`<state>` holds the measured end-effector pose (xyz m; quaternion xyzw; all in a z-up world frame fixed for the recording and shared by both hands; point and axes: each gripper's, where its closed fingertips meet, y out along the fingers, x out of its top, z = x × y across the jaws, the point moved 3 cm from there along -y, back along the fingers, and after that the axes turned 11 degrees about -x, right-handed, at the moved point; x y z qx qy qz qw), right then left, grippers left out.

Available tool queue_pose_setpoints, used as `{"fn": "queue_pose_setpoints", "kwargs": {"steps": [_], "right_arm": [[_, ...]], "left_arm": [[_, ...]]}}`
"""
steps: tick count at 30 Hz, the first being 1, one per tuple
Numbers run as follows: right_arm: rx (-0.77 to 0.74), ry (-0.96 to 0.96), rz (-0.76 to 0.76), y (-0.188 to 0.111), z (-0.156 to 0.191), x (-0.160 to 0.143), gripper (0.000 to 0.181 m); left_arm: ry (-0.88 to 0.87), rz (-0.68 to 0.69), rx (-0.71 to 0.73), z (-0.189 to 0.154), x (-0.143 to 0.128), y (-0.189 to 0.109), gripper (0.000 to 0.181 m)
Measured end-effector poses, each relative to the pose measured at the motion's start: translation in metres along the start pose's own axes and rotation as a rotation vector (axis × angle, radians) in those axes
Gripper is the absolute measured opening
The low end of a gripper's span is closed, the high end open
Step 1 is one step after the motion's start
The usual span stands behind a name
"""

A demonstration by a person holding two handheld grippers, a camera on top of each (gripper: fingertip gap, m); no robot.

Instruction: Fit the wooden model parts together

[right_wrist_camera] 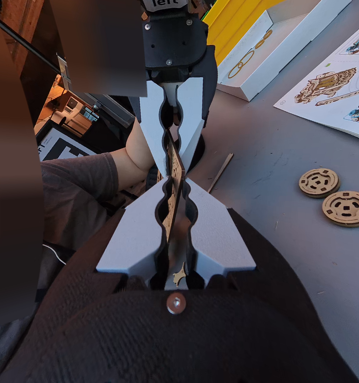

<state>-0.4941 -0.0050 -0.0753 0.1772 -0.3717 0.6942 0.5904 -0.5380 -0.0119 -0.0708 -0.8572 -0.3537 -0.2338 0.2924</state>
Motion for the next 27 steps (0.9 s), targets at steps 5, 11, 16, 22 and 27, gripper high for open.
{"fn": "queue_pose_setpoints", "kwargs": {"steps": [5, 11, 16, 22, 27], "right_arm": [[0.034, 0.024, -0.001, -0.0021, 0.0035, -0.0009, 0.003], [0.070, 0.047, -0.015, -0.0037, 0.0053, -0.0005, 0.002], [0.062, 0.033, -0.016, -0.0038, 0.0049, -0.0006, 0.003], [0.035, 0.012, -0.017, -0.0028, 0.0035, -0.0004, 0.006], [0.036, 0.013, -0.012, -0.0030, 0.0040, -0.0011, 0.004]], "left_arm": [[0.019, 0.016, 0.002, -0.0022, -0.0022, 0.0003, 0.008], [0.050, 0.026, -0.008, -0.0061, -0.0041, -0.0012, 0.010], [0.002, -0.014, -0.056, -0.0041, -0.0009, 0.0003, 0.005], [0.003, -0.014, -0.042, -0.0032, 0.0001, 0.0000, 0.004], [-0.005, -0.015, -0.047, -0.0028, 0.0001, 0.0006, 0.004]]}}
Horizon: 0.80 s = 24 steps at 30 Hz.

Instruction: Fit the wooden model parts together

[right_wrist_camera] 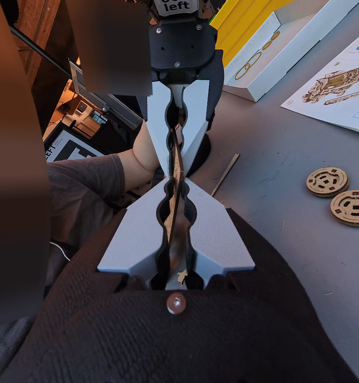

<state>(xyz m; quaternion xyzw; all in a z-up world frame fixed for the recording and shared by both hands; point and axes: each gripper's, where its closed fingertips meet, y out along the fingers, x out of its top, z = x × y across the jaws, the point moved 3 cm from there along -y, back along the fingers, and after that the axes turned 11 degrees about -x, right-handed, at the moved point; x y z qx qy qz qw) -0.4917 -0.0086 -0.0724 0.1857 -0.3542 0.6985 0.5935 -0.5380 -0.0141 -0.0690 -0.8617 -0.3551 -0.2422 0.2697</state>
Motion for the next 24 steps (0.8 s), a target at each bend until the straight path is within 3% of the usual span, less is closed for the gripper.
{"fn": "queue_pose_setpoints", "kwargs": {"steps": [24], "right_arm": [[-0.011, -0.045, 0.028, 0.0013, -0.0003, -0.0054, 0.006]], "left_arm": [[-0.006, 0.029, -0.001, 0.0009, -0.0035, 0.0050, 0.004]]}}
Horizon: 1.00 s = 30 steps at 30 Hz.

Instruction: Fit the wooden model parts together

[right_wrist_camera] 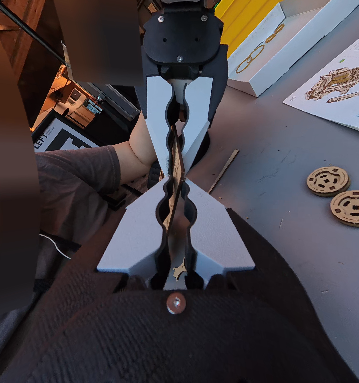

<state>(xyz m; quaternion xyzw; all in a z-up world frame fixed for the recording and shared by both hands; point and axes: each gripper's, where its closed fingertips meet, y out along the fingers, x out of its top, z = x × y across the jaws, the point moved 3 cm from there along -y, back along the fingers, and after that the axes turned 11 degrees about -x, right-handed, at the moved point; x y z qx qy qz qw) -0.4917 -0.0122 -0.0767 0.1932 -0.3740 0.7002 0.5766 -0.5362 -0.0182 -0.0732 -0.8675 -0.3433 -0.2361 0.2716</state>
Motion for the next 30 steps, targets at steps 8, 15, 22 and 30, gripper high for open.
{"fn": "queue_pose_setpoints", "kwargs": {"steps": [8, 15, 22, 30], "right_arm": [[0.007, -0.007, 0.001, -0.002, 0.001, 0.001, 0.002], [-0.003, -0.021, 0.027, 0.000, 0.001, -0.002, 0.002], [-0.036, -0.056, 0.039, 0.000, 0.000, -0.002, 0.004], [-0.151, -0.215, 0.107, -0.006, -0.002, 0.013, 0.036]], "left_arm": [[-0.072, -0.035, -0.029, 0.000, 0.002, 0.001, 0.002], [-0.076, -0.016, -0.009, 0.000, -0.001, 0.002, 0.002], [-0.076, -0.011, 0.006, 0.000, -0.002, 0.002, 0.002], [-0.089, 0.016, -0.033, -0.005, -0.005, 0.004, 0.002]]}}
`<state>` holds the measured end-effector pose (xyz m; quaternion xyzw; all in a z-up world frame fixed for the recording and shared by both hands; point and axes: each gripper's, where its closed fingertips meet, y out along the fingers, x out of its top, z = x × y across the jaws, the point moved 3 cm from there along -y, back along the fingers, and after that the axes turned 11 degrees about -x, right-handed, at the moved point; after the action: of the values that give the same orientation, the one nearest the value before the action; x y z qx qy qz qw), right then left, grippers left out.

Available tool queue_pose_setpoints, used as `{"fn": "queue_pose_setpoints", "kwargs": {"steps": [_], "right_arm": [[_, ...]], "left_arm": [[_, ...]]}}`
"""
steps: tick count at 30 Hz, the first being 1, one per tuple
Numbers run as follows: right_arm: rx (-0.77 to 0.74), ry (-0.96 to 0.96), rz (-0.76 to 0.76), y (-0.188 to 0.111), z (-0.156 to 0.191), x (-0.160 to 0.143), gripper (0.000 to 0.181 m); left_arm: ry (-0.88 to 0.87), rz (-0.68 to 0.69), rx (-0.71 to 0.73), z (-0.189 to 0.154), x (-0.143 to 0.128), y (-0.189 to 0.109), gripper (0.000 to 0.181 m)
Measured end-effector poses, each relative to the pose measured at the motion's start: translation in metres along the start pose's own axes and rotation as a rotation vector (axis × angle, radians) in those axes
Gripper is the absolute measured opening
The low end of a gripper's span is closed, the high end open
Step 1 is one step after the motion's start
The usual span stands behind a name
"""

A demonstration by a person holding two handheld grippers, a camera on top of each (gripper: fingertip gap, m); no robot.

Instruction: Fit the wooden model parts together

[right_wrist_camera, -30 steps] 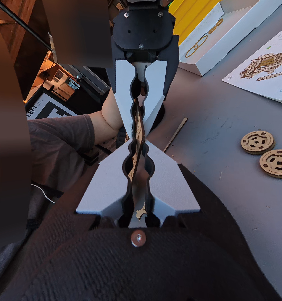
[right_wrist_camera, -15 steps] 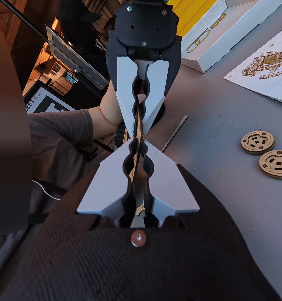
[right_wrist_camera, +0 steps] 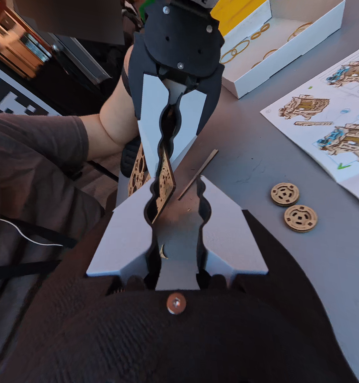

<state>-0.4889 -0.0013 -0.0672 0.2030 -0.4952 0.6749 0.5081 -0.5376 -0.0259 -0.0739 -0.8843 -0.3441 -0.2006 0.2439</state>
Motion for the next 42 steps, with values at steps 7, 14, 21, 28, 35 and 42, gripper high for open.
{"fn": "queue_pose_setpoints", "kwargs": {"steps": [7, 14, 21, 28, 35, 42], "right_arm": [[-0.002, -0.199, 0.420, 0.005, 0.010, 0.008, 0.036], [0.049, -0.192, 0.652, 0.020, 0.016, -0.003, 0.015], [0.096, -0.089, 0.640, 0.019, 0.015, -0.004, 0.012], [0.089, -0.079, 0.653, 0.020, 0.013, -0.005, 0.011], [0.091, -0.061, 0.667, 0.019, 0.015, -0.004, 0.008], [0.069, -0.093, 0.710, 0.022, 0.017, -0.004, 0.007]], "left_arm": [[0.014, 0.012, 0.002, -0.002, 0.000, 0.001, 0.003], [0.019, 0.031, 0.021, 0.000, -0.004, 0.000, 0.003], [0.047, 0.041, 0.036, 0.002, -0.004, 0.000, 0.005], [0.078, 0.056, 0.079, 0.004, -0.004, 0.002, 0.007], [-0.006, 0.025, 0.010, 0.001, -0.003, 0.002, 0.002], [-0.009, 0.043, 0.041, 0.000, -0.006, 0.001, 0.001]]}}
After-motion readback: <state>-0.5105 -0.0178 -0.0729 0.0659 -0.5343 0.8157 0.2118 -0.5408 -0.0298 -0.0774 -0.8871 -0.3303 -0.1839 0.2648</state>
